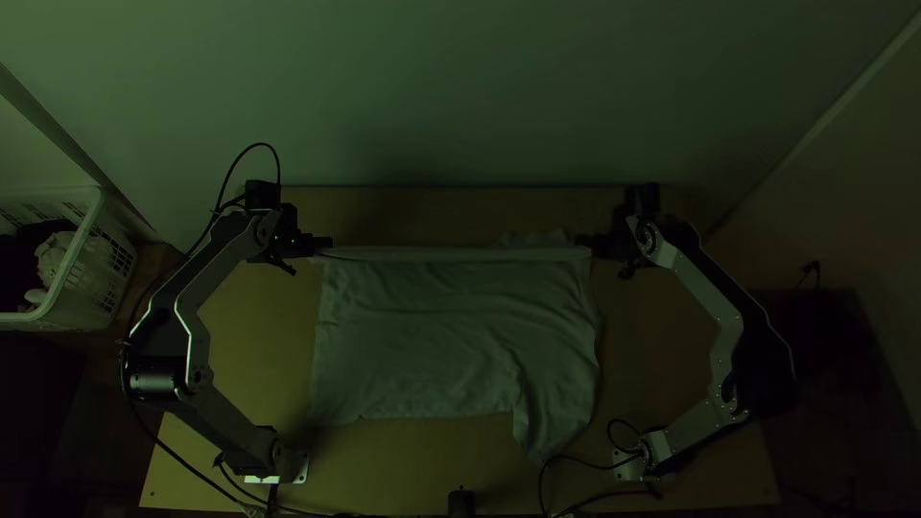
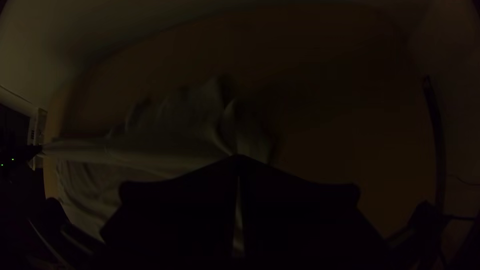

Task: Fold the t-shirt

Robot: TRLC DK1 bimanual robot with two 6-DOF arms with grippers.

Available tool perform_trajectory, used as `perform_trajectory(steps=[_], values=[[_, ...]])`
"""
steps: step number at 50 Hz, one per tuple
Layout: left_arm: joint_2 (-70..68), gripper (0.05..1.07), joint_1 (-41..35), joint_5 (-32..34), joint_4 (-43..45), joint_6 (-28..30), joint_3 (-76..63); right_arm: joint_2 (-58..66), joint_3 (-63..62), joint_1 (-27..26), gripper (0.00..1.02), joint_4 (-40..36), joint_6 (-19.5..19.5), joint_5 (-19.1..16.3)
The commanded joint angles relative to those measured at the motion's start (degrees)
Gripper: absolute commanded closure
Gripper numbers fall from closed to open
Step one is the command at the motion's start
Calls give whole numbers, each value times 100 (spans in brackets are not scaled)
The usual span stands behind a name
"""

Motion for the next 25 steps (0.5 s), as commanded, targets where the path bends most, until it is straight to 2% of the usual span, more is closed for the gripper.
perform_trajectory(steps=[1, 21, 22, 23, 25], values=[[-325, 105, 64, -4, 141, 105, -513, -376, -519, 47, 100, 123, -46, 75], [-386, 105, 72, -13, 685, 105, -1444, -508, -1583, 196, 100, 756, -2, 75], [-386, 104, 72, -4, 694, 105, -1471, -499, -1609, 196, 98, 764, 7, 75], [-395, 102, 72, -13, 712, 105, -1506, -490, -1609, 196, 92, 764, 15, 75], [-421, 84, 81, -13, 729, 105, -1558, -473, -1627, 196, 74, 756, 42, 75]])
